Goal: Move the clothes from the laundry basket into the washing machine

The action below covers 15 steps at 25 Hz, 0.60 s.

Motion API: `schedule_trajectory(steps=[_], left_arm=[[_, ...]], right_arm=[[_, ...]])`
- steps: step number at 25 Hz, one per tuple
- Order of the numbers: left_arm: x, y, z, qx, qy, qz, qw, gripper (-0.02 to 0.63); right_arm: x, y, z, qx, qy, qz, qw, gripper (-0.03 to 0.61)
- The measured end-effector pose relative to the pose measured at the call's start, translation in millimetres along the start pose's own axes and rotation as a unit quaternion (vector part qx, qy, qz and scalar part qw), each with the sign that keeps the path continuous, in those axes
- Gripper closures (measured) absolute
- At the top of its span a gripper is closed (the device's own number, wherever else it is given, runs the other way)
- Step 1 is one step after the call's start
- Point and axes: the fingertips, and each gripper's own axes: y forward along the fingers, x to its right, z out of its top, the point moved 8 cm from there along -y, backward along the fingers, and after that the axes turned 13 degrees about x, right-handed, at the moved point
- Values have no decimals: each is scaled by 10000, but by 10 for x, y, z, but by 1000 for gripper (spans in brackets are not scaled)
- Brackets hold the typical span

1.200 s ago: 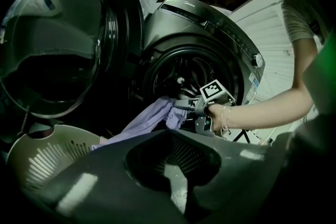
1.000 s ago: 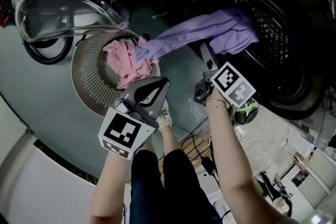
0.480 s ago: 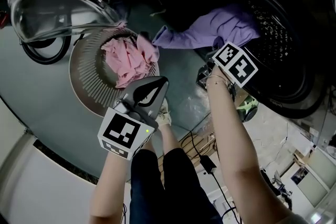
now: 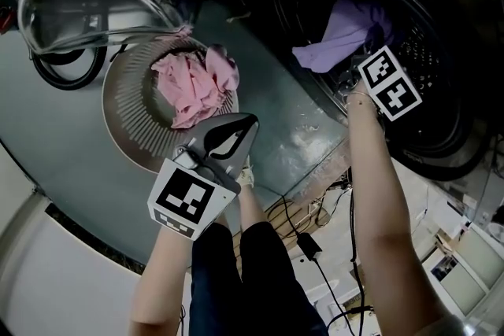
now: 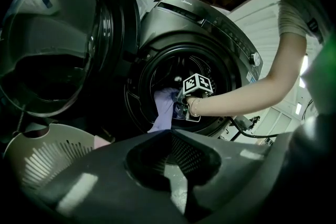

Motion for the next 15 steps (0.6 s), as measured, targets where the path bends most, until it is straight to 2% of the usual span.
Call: schedule_trajectory(steps=[3,4,6,7,10,12,14,15], left_arm=[[8,5,-26,-59,-4,-32,10000,614],[7,9,-42,-100,-11,-41,9999,614],[3,12,-62,-162,2,-49,9999,614],[0,11,-63,-168,14,-49,9998,614],[-3,-8,-68,-128,-26,19,9999,614],[-2,-24,-73,-100,-61,52,9999,614],[12,-34,-76,-82,-90,51,9999,614],[23,-39,-76,-73,-103,45,9999,614]], right_arm=[[28,120,-144,-371,170,-118,9991,471],[37,148,-224,-592,283,-187,9977,423],[34,164,-355,-936,459,-277,9942,273],[26,150,-393,-1032,488,-274,9931,233],[-8,-4,-420,-1047,547,-137,9929,192],[-74,-186,-436,-1010,585,118,9931,164],[-198,-387,-525,-1125,350,545,9915,156],[-278,-474,-604,-1251,57,803,9889,153]])
